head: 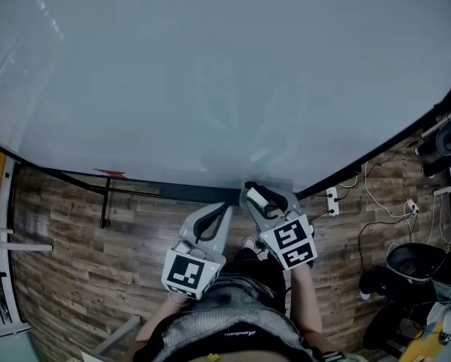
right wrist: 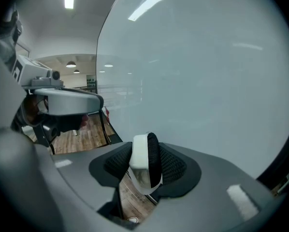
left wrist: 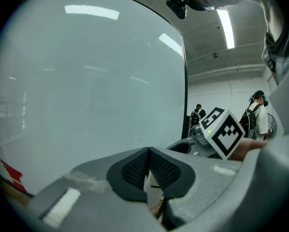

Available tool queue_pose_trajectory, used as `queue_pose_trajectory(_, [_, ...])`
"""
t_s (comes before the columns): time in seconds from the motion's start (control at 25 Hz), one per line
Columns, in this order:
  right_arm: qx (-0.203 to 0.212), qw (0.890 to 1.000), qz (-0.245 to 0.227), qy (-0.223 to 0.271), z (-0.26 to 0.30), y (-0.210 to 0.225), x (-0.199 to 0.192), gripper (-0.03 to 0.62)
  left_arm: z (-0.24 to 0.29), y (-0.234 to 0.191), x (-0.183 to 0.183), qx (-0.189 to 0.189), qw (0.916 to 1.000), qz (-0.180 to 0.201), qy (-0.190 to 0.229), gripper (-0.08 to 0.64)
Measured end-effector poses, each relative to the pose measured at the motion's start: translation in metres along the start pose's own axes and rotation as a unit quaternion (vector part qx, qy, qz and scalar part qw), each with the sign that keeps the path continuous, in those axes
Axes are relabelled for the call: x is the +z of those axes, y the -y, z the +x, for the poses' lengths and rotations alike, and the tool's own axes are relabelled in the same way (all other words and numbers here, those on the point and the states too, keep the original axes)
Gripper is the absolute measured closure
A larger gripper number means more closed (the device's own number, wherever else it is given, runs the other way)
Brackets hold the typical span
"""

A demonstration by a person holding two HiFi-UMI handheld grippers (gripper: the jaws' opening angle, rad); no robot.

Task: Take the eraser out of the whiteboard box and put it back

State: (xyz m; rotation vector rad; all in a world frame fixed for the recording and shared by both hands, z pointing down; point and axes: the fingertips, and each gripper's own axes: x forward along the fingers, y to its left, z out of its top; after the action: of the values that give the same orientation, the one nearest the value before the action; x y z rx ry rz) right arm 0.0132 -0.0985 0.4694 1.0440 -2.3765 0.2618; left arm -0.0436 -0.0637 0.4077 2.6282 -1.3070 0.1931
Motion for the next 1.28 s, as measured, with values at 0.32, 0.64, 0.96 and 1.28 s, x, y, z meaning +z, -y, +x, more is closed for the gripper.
queue_pose_trajectory(0.32, [0.0, 1.0, 0.013, -0.011, 0.024, -0.002, -0.028, 0.42, -0.004, -0.006, -0.004, 0.001, 1.0, -0.003, 0.0, 0.558])
queue_pose_trajectory(0.64, [-0.003, 0.999, 0.02, -0.03, 0.034, 0.002, -0.044, 0.42, -0.004, -0.01, -0.003, 0.003, 1.0, 0.002, -0.001, 0.558])
queue_pose_trajectory(0.96, [-0.006, 0.998, 0.046, -0.039, 0.041, 0.005, -0.056, 0.419, -0.003, -0.01, -0.004, 0.005, 1.0, -0.005, -0.002, 0.558])
queue_pose_trajectory(1.28, [-0.012, 0.998, 0.038, -0.041, 0.045, 0.006, -0.055, 0.419, 0.001, -0.009, -0.003, -0.001, 1.0, -0.008, -0.005, 0.558])
